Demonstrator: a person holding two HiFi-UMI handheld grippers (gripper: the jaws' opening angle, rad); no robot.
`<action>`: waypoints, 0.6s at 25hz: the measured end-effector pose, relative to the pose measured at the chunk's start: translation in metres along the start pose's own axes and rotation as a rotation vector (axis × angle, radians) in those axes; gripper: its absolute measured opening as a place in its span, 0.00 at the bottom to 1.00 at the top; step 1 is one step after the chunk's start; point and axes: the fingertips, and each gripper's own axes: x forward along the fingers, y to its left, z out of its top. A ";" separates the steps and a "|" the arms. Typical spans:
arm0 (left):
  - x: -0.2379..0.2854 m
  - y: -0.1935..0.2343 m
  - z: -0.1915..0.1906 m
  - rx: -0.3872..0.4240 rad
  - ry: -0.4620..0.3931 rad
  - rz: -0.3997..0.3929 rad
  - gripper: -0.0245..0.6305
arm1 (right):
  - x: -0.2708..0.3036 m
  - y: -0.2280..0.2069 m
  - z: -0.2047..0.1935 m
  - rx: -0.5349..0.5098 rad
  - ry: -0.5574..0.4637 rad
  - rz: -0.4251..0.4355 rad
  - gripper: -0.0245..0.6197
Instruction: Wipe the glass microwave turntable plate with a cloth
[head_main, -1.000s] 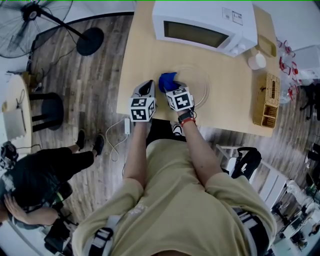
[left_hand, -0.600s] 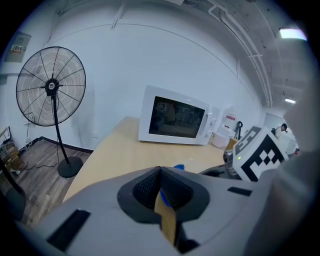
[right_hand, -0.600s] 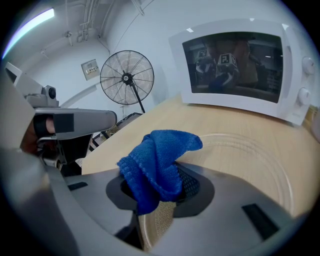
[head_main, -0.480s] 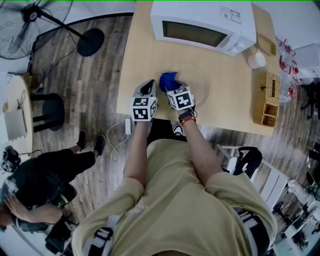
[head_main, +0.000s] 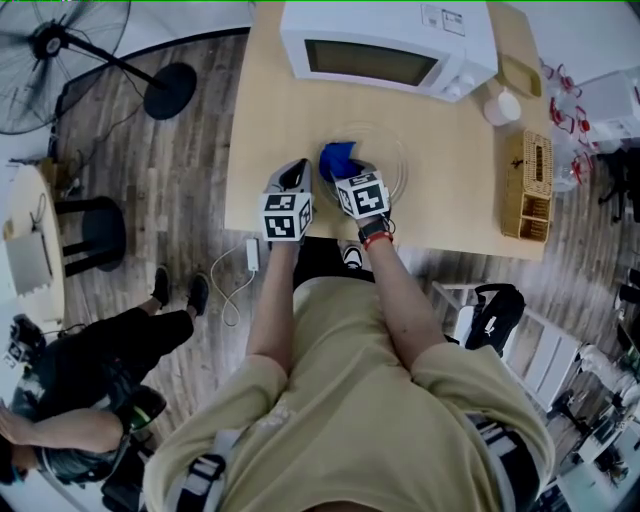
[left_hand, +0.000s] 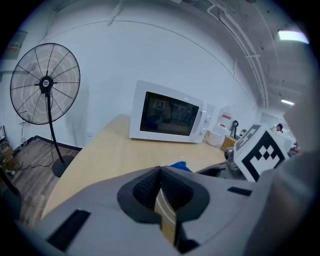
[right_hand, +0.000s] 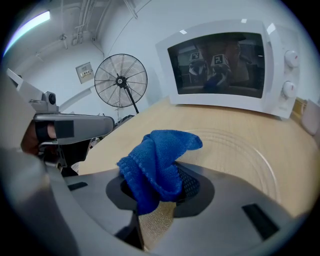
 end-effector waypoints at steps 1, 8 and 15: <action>0.001 -0.003 -0.001 0.001 0.001 -0.005 0.07 | -0.002 -0.003 -0.001 0.004 -0.002 -0.004 0.25; 0.010 -0.026 -0.005 0.016 0.013 -0.042 0.06 | -0.016 -0.021 -0.008 0.027 -0.016 -0.038 0.25; 0.016 -0.046 -0.005 0.035 0.017 -0.075 0.06 | -0.024 -0.034 -0.013 0.039 -0.027 -0.061 0.25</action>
